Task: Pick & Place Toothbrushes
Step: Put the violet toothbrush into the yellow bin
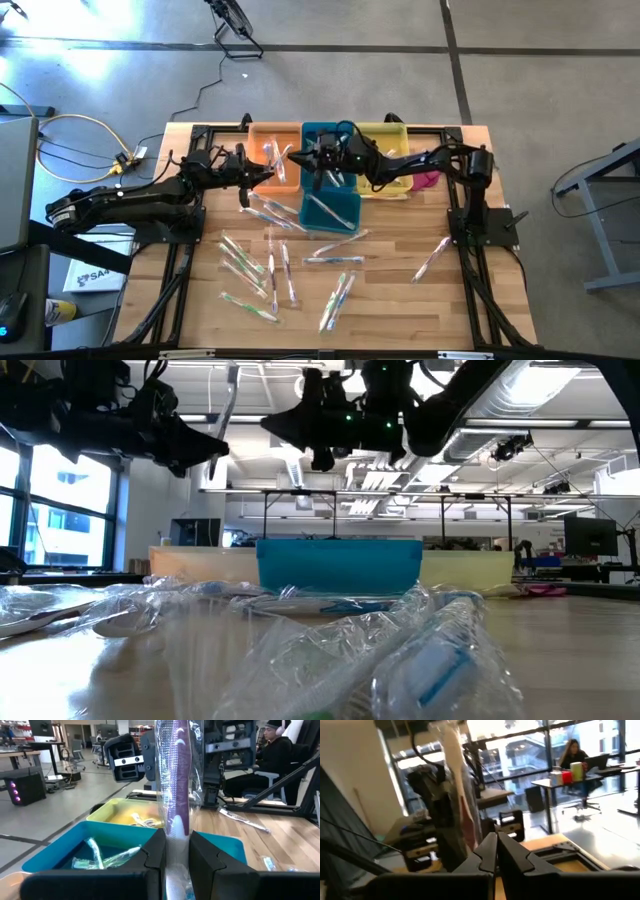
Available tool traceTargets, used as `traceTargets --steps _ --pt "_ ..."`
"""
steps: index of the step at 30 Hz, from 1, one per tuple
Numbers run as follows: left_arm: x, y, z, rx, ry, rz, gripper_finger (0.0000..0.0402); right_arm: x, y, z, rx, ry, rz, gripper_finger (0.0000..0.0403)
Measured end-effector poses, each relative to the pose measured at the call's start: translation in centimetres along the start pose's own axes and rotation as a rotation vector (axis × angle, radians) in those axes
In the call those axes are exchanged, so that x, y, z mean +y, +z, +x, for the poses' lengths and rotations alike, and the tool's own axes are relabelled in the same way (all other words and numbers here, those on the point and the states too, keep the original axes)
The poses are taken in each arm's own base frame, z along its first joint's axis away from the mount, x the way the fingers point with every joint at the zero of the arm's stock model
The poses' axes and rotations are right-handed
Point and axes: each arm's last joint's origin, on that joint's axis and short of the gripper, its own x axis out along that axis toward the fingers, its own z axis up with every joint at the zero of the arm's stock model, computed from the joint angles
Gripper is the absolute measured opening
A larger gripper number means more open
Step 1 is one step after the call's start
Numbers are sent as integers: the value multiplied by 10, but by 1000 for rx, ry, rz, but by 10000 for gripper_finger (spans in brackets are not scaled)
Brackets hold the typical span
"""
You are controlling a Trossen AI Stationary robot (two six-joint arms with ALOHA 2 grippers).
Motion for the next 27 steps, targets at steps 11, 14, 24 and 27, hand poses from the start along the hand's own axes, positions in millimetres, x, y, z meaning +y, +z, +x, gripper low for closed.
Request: traceTargets --steps 11,14,24,27 --pt "-1 -1 0 6 -22 -2 47 20 -2 7 6 -14 -88 148" --pt "-1 -1 0 6 -41 -2 47 19 -3 7 15 -23 -84 177" --pt "-1 -1 0 8 -43 -3 47 11 -35 15 7 -24 78 186" --pt "-2 -1 0 11 -60 -4 47 10 -38 21 -27 -10 84 186"
